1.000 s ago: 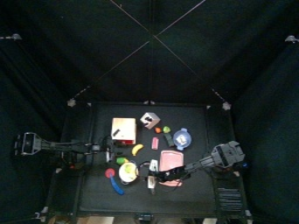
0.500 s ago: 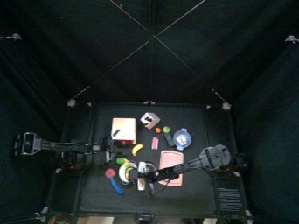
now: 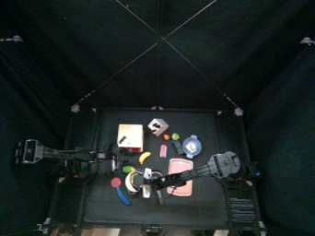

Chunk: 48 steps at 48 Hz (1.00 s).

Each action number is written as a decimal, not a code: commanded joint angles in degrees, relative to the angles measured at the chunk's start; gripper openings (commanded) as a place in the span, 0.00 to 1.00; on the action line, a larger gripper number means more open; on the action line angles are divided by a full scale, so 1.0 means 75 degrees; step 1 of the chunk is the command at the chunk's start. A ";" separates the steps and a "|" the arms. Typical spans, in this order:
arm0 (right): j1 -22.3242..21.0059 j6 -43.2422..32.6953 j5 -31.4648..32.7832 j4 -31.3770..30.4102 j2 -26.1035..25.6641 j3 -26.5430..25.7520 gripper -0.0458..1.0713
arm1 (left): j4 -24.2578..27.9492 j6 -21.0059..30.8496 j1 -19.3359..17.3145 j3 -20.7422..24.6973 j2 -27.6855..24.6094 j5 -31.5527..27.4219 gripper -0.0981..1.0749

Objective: Place squash half in pot

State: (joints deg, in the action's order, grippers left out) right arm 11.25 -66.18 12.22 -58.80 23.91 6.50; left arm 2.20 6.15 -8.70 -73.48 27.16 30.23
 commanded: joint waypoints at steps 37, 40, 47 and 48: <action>-0.0023 -0.0012 0.0059 0.0035 -0.0223 -0.0117 0.93 | 0.0000 0.0000 0.0012 0.0082 0.0000 0.0035 0.86; -0.0023 -0.0012 0.0082 0.0047 -0.0234 -0.0129 0.93 | 0.0000 0.0000 0.0012 0.0082 0.0000 0.0023 0.86; 0.0000 -0.0012 0.0199 0.0012 -0.0410 -0.0082 0.93 | 0.0000 0.0000 0.0012 0.0070 -0.0012 0.0035 0.86; 0.0012 0.0000 0.0234 -0.0012 -0.0445 -0.0070 0.93 | 0.0000 0.0000 0.0012 0.0082 0.0000 0.0035 0.86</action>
State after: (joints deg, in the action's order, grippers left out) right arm 11.25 -66.18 13.45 -58.54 23.99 6.50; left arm 2.20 6.15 -8.70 -73.48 27.16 30.23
